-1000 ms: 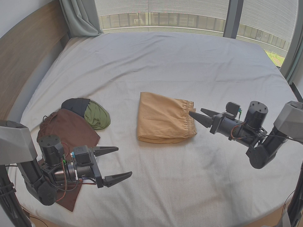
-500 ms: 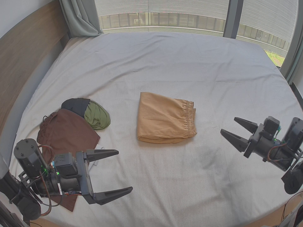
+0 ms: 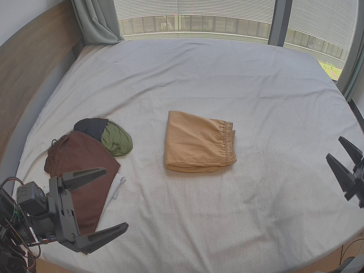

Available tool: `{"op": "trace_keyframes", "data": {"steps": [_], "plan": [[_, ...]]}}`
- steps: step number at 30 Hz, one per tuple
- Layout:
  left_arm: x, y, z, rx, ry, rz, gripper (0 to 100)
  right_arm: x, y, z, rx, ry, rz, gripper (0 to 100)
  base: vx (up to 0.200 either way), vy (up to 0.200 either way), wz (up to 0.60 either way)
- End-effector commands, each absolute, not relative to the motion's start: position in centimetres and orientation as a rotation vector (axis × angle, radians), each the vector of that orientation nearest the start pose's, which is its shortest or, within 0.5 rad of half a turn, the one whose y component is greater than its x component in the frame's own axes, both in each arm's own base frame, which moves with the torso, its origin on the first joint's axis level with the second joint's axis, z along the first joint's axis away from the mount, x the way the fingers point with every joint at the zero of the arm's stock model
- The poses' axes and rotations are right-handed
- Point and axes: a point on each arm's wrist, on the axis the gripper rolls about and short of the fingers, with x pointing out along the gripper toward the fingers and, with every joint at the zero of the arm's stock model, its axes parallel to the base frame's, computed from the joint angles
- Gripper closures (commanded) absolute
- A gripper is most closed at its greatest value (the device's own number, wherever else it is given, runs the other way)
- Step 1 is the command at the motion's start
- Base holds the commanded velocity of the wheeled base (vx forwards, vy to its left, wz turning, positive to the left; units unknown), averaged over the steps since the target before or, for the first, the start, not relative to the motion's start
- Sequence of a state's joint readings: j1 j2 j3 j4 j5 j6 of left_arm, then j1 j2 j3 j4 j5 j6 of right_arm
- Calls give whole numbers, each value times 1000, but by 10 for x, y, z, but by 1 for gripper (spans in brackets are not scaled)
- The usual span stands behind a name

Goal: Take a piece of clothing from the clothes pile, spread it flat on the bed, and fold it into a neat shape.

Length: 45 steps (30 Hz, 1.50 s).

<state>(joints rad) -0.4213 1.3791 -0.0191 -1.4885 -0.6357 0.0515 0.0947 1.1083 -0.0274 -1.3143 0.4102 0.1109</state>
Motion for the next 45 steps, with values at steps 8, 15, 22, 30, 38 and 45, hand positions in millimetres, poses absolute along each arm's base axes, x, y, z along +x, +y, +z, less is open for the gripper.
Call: {"op": "trace_keyframes", "data": {"steps": [8, 15, 22, 30, 38, 45], "plan": [[56, -31, 157, 12, -164, -765, 0, 1, 9, 145, 32, -299, 405, 0, 0, 0, 0], [26, -17, 143, 0, -141, -702, 0, -15, 9, 122, 46, -248, 410, 0, 0, 0, 0], [1, -9, 127, -4, -160, -620, 0, -24, 7, 82, 67, -54, 320, 0, 0, 0, 0], [-19, -7, 96, 7, -101, -477, 0, -23, 1, 82, -46, -62, 40, 0, 0, 0, 0], [-24, -7, 82, 10, -52, -293, 0, -25, -2, 82, -4, -21, -84, 0, 0, 0, 0], [-23, -1, 83, -8, -60, -16, 0, -23, 0, 75, 11, 1, -21, 0, 0, 0, 0]]}}
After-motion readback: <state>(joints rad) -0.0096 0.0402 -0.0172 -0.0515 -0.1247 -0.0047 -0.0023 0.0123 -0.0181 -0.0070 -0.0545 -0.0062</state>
